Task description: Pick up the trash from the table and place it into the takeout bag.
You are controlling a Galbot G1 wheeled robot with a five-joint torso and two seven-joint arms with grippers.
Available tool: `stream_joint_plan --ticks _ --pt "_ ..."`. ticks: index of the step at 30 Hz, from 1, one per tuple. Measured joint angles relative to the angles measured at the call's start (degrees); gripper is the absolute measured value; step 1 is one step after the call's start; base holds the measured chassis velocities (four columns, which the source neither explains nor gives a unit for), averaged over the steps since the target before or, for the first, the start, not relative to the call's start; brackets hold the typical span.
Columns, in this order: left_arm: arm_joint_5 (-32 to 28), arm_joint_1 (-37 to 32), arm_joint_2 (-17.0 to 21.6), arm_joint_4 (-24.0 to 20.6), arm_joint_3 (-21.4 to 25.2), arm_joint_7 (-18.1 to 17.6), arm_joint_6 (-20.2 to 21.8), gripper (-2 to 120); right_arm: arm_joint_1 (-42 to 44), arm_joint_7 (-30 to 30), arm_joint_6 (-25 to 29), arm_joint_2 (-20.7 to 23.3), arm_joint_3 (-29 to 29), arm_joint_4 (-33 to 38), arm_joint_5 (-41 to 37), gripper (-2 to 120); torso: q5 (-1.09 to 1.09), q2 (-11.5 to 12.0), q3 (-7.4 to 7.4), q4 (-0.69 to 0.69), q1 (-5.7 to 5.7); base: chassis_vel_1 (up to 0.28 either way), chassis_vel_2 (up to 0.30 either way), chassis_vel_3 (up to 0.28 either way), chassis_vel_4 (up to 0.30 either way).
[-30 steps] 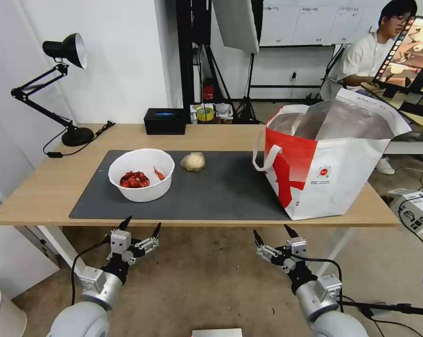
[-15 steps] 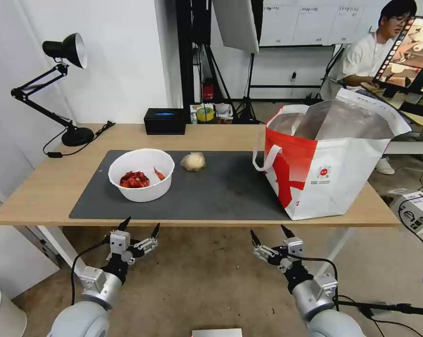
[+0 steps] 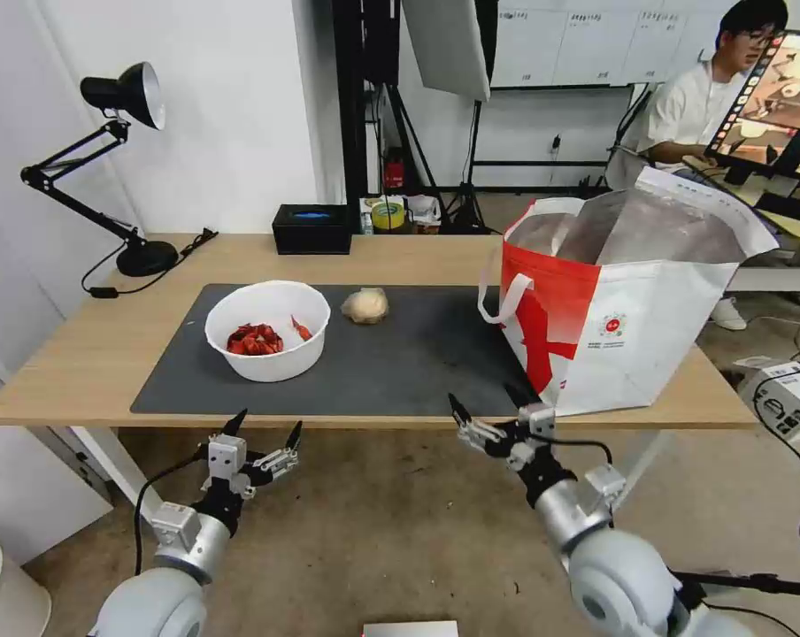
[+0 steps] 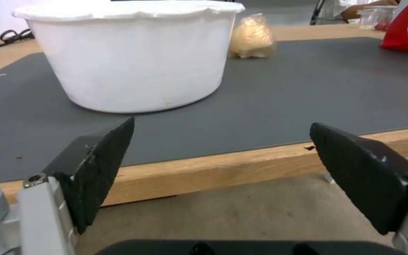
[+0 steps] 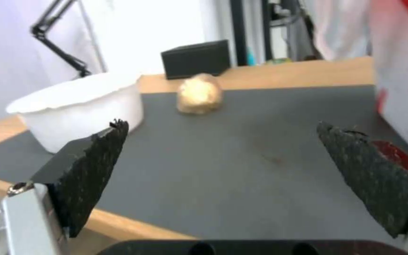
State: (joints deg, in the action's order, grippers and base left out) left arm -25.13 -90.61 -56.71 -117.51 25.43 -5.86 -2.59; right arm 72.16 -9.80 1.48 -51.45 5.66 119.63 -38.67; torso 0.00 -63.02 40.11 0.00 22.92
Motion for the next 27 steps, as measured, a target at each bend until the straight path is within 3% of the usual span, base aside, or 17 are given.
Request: stream_joint_plan --ticks 15,27 --pt "-0.03 -1.12 0.16 -0.42 1.21 -0.02 0.00 100 -24.23 -0.34 -3.86 0.16 -13.17 -9.10 -7.54 100 -0.01 0.00 0.00 0.01 0.00 0.000 0.000 0.000 0.000" --pt "-0.04 -1.56 0.14 -0.53 1.64 -0.07 -0.07 100 -42.84 -2.55 -7.32 -4.75 -22.62 -20.90 -11.62 100 -0.01 0.00 0.00 0.01 0.01 0.000 0.000 0.000 0.000"
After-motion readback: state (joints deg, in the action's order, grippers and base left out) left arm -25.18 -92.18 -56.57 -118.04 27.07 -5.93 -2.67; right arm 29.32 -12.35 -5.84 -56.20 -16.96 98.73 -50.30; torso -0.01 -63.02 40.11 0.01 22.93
